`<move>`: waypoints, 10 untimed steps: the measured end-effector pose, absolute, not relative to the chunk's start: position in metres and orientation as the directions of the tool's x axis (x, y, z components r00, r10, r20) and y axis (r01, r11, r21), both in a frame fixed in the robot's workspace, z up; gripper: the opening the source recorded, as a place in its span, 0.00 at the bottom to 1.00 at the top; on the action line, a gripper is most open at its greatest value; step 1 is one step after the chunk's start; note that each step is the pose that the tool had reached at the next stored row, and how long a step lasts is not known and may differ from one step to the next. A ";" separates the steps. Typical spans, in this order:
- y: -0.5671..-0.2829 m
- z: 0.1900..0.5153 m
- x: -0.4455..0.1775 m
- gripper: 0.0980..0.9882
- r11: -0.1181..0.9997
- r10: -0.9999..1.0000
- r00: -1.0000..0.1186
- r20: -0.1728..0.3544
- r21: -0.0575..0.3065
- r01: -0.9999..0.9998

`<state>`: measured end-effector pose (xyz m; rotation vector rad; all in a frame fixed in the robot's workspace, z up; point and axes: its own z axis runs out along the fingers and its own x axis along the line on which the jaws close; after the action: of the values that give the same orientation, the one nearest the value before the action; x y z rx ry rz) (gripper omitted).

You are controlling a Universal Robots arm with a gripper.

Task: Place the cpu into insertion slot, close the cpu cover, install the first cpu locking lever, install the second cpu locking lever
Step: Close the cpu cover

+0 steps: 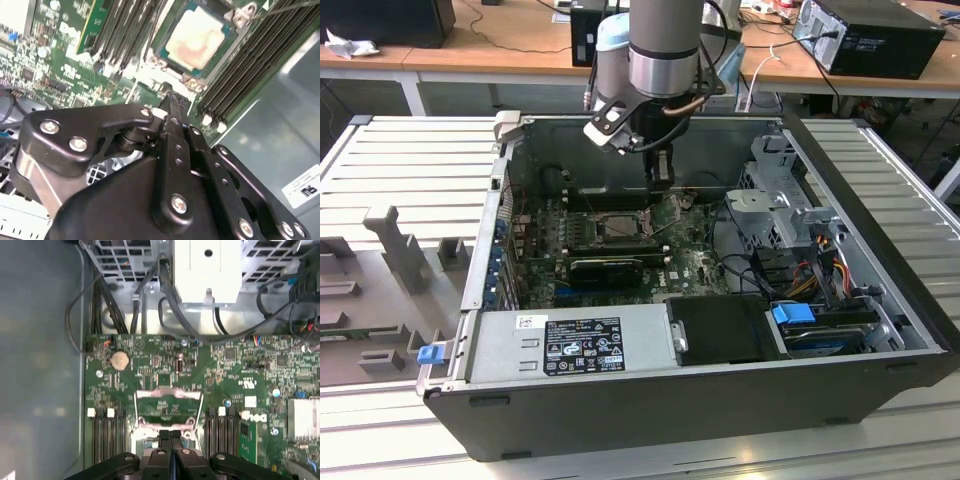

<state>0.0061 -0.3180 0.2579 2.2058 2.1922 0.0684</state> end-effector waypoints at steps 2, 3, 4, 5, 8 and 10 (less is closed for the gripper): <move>-0.318 0.258 0.012 0.01 -0.006 1.000 0.006 0.009 0.053 0.999; -0.318 0.258 0.014 0.01 -0.007 1.000 0.006 0.009 0.053 0.999; -0.318 0.258 0.020 0.01 -0.006 1.000 0.006 0.010 0.053 0.999; -0.318 0.258 0.025 0.01 -0.006 1.000 0.006 0.009 0.053 0.999; -0.318 0.258 0.037 0.01 -0.006 1.000 0.006 0.009 0.049 0.999; -0.318 0.258 0.047 0.01 -0.006 1.000 0.006 0.009 0.046 0.999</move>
<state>0.0467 -0.3180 0.2580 2.2087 2.1961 0.0610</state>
